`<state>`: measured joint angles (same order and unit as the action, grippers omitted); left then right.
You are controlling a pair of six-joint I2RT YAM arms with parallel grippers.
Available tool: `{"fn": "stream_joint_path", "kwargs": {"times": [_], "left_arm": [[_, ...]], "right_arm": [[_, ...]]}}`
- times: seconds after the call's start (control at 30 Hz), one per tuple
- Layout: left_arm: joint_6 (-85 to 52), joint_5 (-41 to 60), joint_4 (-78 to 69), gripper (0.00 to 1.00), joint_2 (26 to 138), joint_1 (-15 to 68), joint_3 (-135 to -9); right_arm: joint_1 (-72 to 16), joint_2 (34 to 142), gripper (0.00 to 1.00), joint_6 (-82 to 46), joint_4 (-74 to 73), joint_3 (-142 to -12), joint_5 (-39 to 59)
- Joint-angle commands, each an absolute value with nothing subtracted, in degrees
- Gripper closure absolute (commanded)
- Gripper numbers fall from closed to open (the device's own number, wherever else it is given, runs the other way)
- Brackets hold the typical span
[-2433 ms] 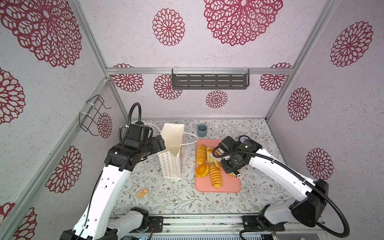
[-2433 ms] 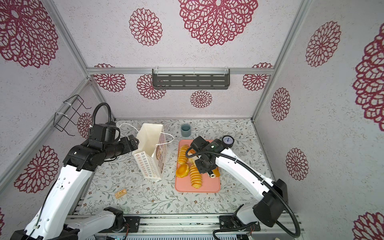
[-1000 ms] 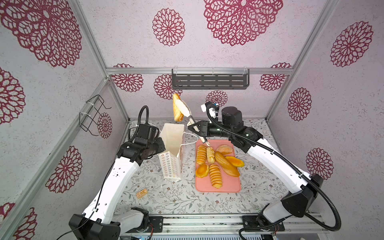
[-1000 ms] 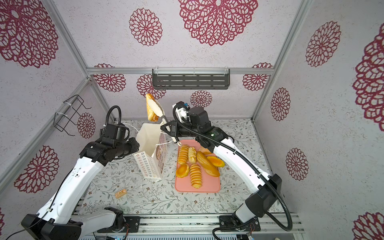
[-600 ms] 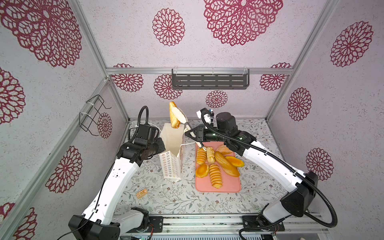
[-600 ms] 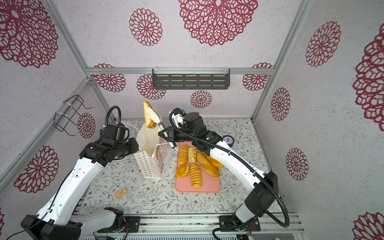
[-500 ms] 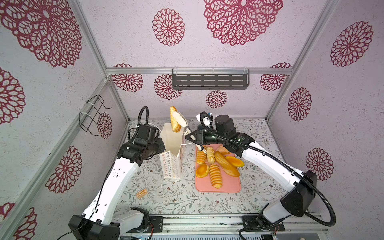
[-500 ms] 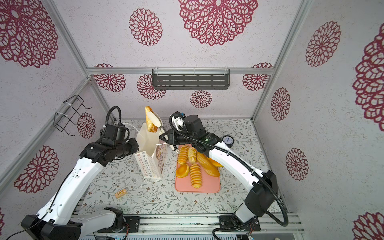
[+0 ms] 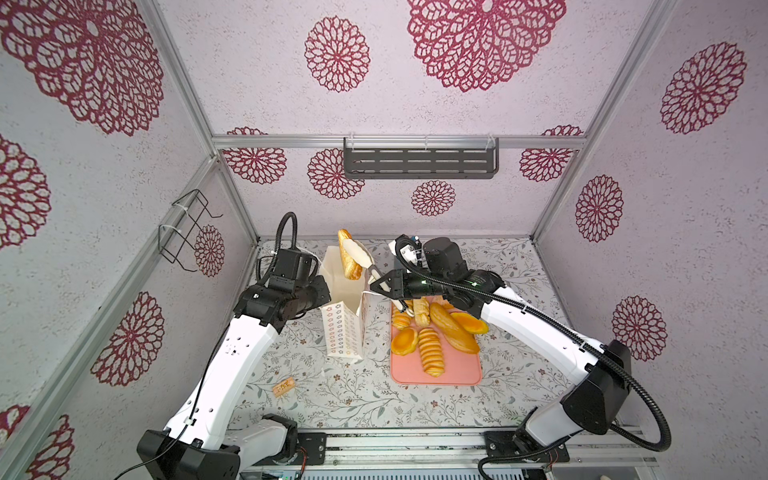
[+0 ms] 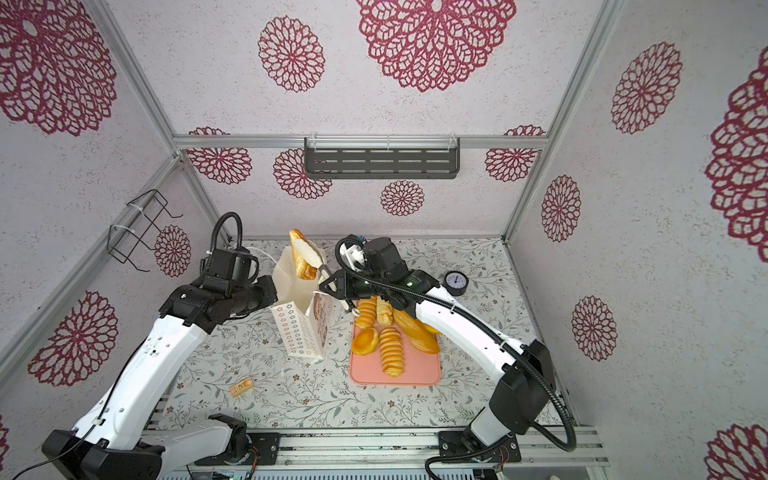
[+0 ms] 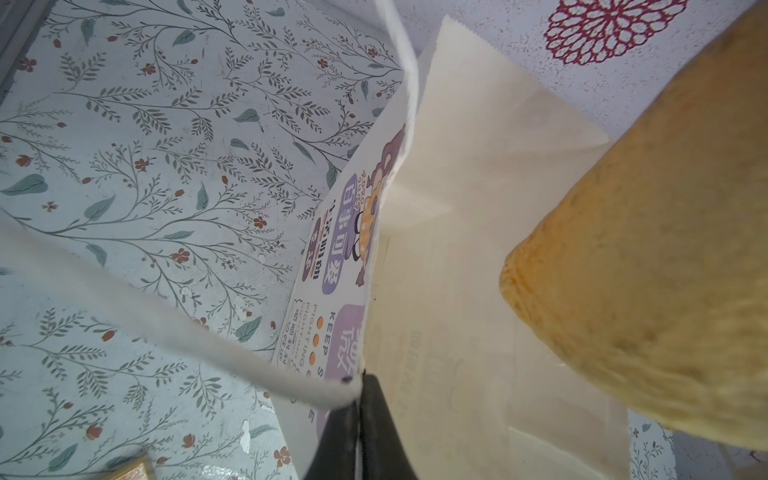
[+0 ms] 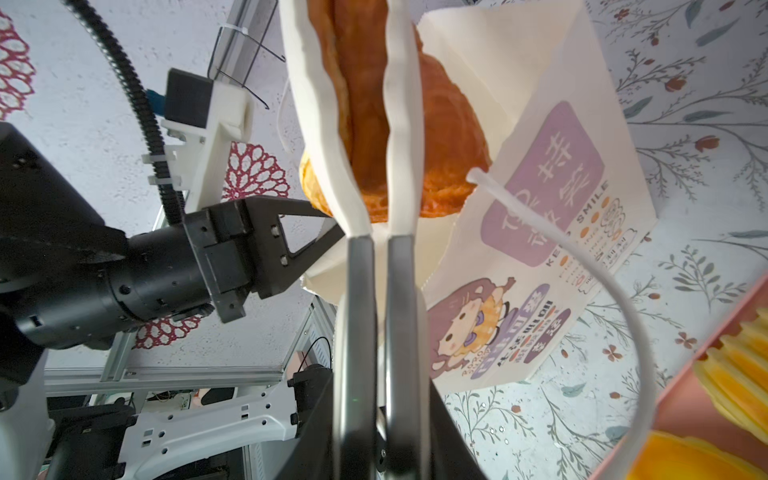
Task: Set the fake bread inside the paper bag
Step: 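Open the tongs over the bag opening to drop the brown pastry inside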
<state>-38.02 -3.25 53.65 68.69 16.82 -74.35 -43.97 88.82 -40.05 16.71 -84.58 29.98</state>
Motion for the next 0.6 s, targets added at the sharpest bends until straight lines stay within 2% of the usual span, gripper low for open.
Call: {"fn": "stream_joint_path", "kwargs": {"times": [0.0,0.13,0.27,0.47,0.57], "left_arm": [[-38.45,-3.33,52.99,0.94,67.7,16.45,-74.2],[-38.34,-3.43,52.98,0.95,67.78,16.45,-74.09],[-38.24,-3.43,52.93,0.96,67.98,16.43,-73.92],[-38.18,-3.4,52.79,0.97,68.23,16.44,-73.69],[-38.13,-3.5,52.69,0.97,68.33,16.41,-73.74]], "right_arm": [[-44.12,86.0,0.65,-37.89,15.22,-86.42,29.54],[-44.12,85.87,0.55,-37.88,15.28,-86.78,29.53],[-44.12,85.87,0.49,-37.8,15.4,-87.57,29.53],[-44.12,86.09,0.44,-36.86,16.74,-89.42,29.05],[-44.12,85.71,0.45,-36.1,18.58,-90.36,27.4]]}}
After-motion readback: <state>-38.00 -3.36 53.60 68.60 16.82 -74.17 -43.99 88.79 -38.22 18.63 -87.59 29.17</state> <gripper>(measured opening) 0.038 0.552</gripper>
